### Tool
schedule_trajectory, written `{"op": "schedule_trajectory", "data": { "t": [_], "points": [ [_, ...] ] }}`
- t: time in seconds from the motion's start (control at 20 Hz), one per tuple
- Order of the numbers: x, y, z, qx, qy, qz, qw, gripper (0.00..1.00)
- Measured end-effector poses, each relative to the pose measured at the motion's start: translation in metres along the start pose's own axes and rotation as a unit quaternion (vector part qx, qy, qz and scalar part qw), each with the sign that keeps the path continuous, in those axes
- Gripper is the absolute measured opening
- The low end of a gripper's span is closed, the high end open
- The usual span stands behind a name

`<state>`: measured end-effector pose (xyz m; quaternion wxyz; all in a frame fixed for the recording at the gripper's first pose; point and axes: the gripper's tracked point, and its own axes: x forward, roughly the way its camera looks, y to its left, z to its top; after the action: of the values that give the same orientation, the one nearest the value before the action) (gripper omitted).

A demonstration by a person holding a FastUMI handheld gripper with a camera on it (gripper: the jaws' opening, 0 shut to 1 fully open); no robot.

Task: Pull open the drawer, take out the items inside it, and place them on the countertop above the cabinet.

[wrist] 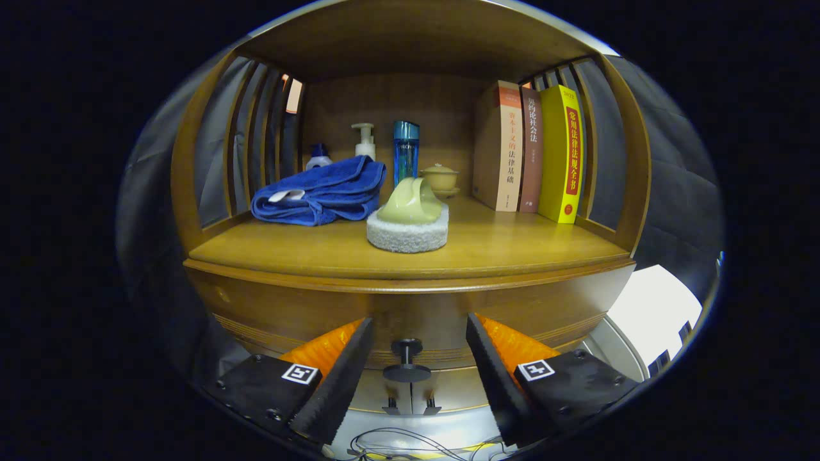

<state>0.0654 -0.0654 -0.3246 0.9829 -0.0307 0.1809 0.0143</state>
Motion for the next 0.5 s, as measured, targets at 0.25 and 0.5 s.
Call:
{"op": "schedule_trajectory", "data": {
  "t": [0.25, 0.5],
  "points": [
    [-0.032, -0.017, 0.055, 0.019, -0.029, -0.001, 0.999, 0.97],
    [-0.064, -0.019, 0.126, 0.021, -0.057, 0.005, 0.998, 0.97]
  ]
}}
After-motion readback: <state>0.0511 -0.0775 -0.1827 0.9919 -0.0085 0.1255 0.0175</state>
